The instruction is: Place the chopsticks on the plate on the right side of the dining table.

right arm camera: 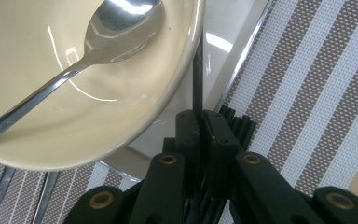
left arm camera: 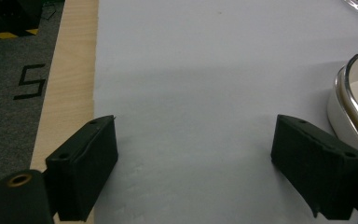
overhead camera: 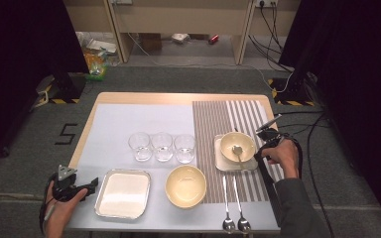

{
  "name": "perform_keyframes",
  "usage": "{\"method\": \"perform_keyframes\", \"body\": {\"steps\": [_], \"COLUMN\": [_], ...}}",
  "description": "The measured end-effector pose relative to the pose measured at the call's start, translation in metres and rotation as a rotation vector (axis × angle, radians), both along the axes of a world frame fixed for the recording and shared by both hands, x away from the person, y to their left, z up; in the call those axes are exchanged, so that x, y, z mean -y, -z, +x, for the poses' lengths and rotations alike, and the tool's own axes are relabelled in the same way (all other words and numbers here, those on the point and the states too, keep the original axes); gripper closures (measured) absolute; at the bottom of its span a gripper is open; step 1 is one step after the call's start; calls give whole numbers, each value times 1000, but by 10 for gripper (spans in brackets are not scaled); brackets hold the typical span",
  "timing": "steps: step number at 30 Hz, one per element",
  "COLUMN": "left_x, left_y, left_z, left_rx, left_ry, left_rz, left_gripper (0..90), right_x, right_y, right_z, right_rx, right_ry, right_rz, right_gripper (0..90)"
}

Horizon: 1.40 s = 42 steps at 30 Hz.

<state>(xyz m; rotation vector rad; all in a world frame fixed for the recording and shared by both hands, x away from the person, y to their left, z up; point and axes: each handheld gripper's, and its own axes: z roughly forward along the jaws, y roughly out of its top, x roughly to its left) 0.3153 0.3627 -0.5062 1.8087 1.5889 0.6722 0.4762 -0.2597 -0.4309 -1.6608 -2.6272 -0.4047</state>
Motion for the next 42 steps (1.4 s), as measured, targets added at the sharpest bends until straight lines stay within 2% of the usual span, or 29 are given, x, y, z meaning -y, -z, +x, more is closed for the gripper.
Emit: {"method": "perform_keyframes", "body": {"steps": [7, 9, 11, 14, 15, 21, 23, 27, 30, 35, 40, 42], "left_x": [0, 0, 0, 0, 0, 0, 0, 0, 0, 0, 0, 0], "left_y": [0, 0, 0, 0, 0, 0, 0, 0, 0, 0, 0, 0], "left_z": [0, 0, 0, 0, 0, 0, 0, 0, 0, 0, 0, 0], "left_rx": [1, 1, -1, 1, -1, -2, -2, -1, -1, -1, -2, 0], "left_ry": [-1, -1, 0, -1, 0, 1, 0, 0, 0, 0, 0, -1], "left_rz": [1, 0, 0, 1, 1, 2, 1, 1, 0, 0, 0, 1], "left_gripper": [137, 136, 137, 136, 137, 137, 137, 136, 137, 137, 137, 137], "right_x": [3, 5, 7, 11, 11, 21, 23, 28, 30, 32, 37, 37], "right_y": [0, -1, -4, -7, -9, -11, -10, -8, -4, 2, 7, 8], "right_z": [-2, -3, -6, -13, -17, -36, -43, -52, -57, -63, -62, -62], "right_rx": [7, 17, 43, 71, 71, 102, 108, 127, 120, 116, 126, 125], "right_ry": [7, -8, -18, -57, -50, -111, -113, -120, -133, -145, -162, -152], "right_rz": [25, 20, 38, 44, 46, 36, 63, 44, 38, 34, 35, 28], "right_gripper": [823, 799, 788, 757, 748, 702, 695, 674, 662, 693, 813, 828]}}
